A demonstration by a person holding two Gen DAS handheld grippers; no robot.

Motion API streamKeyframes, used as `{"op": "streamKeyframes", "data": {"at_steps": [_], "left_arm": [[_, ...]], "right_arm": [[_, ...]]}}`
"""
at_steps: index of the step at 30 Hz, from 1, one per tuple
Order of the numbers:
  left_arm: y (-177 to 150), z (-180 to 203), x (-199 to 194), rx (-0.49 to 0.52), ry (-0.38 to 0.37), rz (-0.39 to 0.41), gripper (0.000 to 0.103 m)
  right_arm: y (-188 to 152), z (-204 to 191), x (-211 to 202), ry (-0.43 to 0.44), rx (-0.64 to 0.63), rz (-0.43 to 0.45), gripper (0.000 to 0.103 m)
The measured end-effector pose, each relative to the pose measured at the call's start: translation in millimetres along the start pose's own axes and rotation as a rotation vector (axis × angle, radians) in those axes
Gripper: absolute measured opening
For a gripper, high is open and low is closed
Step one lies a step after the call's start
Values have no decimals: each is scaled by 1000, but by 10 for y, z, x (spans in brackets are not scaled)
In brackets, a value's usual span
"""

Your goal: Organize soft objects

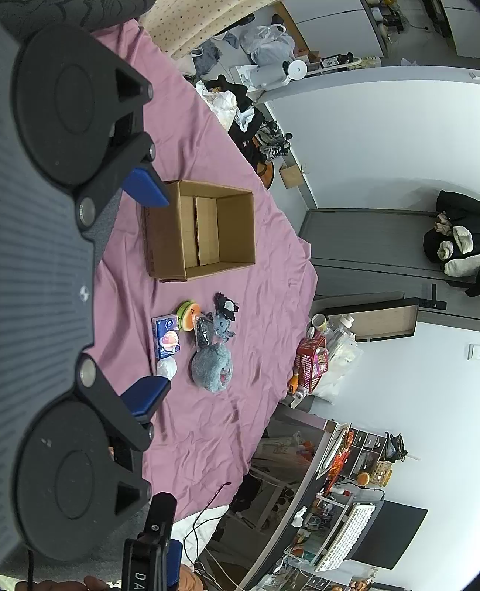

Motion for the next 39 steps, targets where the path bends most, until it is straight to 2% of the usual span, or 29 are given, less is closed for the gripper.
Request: {"op": "streamKeyframes", "data": {"at_steps": [26,31,39], "left_arm": [[54,-36,-19,-5,8,14,97],[35,-9,20,-3,9,8,97],[75,-37,325,-34,36,-24,97]], "right_arm": [[38,-30,23,10,-16,25,103],[88,12,104,10,25,41,103],[109,93,339,22,42,1,103]]}}
Point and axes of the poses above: each gripper's, at about its wrist camera, not at the fingertips, and x roughly the way its jaws point, z to its right, y to its top, the point moved 9 cm from there along x, roughly the way its jaws point, and after that the axes turned 2 degrees about -y, right-handed, at the moved point
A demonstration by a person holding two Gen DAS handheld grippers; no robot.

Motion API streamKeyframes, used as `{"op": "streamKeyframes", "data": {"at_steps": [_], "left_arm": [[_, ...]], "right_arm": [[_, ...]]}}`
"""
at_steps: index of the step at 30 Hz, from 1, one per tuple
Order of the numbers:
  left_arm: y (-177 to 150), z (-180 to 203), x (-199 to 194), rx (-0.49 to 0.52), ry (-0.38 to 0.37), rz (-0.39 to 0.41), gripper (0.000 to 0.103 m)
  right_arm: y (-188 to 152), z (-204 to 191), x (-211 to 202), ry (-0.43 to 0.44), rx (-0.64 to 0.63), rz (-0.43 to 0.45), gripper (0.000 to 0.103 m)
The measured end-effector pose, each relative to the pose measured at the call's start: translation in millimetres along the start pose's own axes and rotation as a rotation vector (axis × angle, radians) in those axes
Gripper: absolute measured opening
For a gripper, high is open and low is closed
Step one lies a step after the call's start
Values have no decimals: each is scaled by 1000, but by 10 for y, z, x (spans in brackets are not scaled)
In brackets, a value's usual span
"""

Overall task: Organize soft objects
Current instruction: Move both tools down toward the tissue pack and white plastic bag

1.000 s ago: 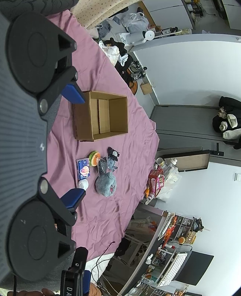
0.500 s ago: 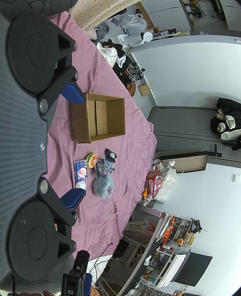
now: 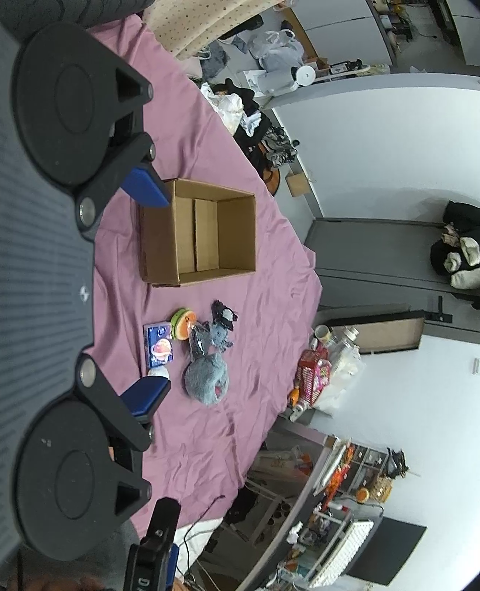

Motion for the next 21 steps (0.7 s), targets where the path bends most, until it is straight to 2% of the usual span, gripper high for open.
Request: {"op": "streamKeyframes", "data": {"at_steps": [7,21], "left_arm": [[23,50,284,-19,-2,-6,97],[-32,94,937,-56,9,-81,95]], "right_arm": [[-29,82,326,17,4,-49,103],[33,223,883,36,44,-133,103]]}}
Point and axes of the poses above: each gripper's, at about its wrist camera, not at the fingertips, and x roughly the way its jaws point, z to its right, y to its top, the point moved 9 cm from there along x, roughly the way its jaws point, and after that the axes turned 2 degrees about -y, right-handed, at the moved point
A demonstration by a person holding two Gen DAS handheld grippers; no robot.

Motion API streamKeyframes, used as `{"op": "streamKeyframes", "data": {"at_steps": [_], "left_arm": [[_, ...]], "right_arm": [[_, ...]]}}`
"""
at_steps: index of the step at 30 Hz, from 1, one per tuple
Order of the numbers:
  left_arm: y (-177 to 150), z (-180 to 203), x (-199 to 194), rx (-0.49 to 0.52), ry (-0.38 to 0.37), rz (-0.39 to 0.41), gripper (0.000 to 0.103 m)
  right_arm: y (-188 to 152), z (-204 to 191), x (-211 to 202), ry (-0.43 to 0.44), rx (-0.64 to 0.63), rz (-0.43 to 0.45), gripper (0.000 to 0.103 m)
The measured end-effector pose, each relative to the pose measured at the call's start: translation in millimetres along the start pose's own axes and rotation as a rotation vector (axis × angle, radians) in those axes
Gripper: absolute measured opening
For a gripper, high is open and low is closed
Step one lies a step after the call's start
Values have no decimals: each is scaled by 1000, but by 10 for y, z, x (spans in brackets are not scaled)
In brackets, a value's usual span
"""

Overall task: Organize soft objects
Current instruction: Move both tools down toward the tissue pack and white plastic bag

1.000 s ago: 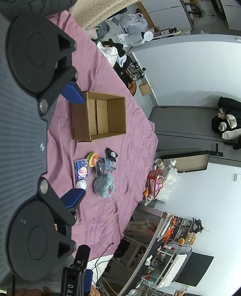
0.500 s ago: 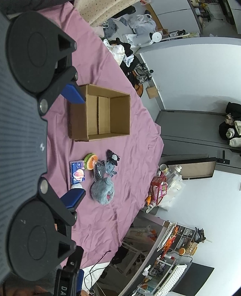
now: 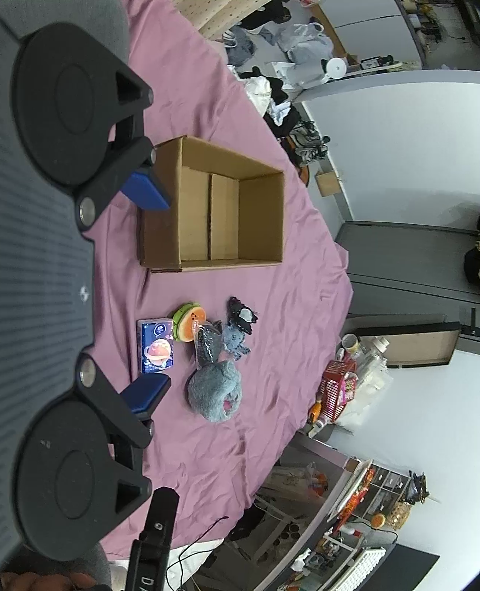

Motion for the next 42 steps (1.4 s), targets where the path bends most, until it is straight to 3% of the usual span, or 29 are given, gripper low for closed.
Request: {"op": "streamKeyframes", "data": {"at_steps": [9,14,20,28,42], "left_arm": [[-21,57,370,-10,-19,-50,89],[-44,84,570,-22,-34,-80,76],[-68,194,766,-24,-71,-98,70],[-182,463,1119,-7,-133,-174,59],[-313,611,1683,4,-125,-276,59]], "right_arm": [[8,121,357,15,48,-54,103],[-6,214,477,-2,110,-57,103],[-19,307,605,-12,157,-76,101],[-76,462,860,2,267,-153,88],[-252,565,1426,100,466,-330,66]]}}
Point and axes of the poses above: each gripper's, at about its wrist camera, not at the fingertips, and x roughly the way its jaws point, z to its right, y to its top, the point moved 9 cm from there along x, roughly the way its jaws point, and after that the axes turned 2 degrees about -y, right-handed, at the moved point
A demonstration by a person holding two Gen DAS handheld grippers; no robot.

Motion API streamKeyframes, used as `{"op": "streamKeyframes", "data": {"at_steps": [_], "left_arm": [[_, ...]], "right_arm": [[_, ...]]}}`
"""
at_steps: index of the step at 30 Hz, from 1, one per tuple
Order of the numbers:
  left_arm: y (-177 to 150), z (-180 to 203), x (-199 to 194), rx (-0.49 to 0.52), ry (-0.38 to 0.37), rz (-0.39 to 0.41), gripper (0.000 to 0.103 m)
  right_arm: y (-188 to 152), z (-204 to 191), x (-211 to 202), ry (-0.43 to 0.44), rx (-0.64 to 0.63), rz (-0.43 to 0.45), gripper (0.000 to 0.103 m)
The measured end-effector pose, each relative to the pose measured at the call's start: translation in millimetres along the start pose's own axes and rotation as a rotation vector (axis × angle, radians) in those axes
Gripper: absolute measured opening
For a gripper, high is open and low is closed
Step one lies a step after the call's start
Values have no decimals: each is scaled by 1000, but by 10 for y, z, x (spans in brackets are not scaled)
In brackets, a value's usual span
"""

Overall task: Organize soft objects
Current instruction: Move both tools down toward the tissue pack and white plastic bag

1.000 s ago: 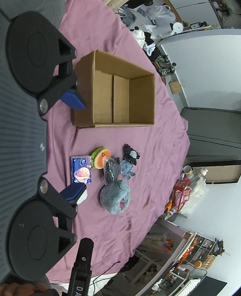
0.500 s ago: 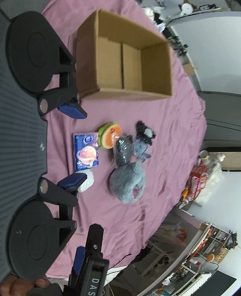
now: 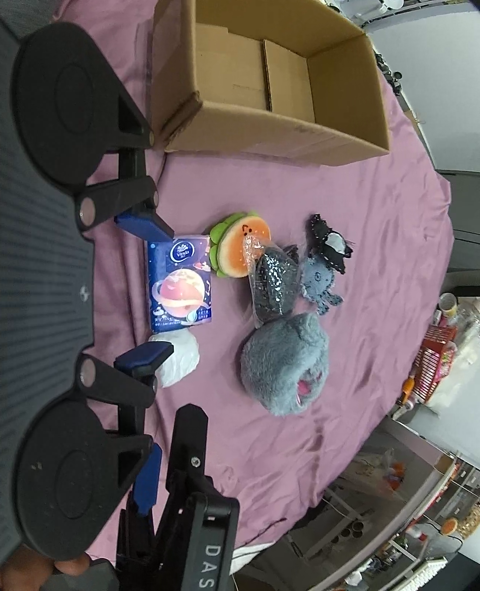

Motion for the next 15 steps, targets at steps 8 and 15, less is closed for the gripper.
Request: {"op": "streamKeyframes", "data": {"at_steps": [8,15], "left_arm": [[-20,-7,308,-18,5,-77,63],[10,-43,485,-17,44,-98,68]], "right_arm": [[77,157,305,1,121,-74,58],[84,202,498,24,196,-143,58]]}}
Point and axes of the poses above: each gripper's, at about its wrist camera, not at the fingertips, and x roughly the way its jaws point, z to its right, y to its top, the point moved 9 cm from there along x, roughly the way its jaws point, and after that the axes turned 2 degrees about -y, right-handed, at the moved point
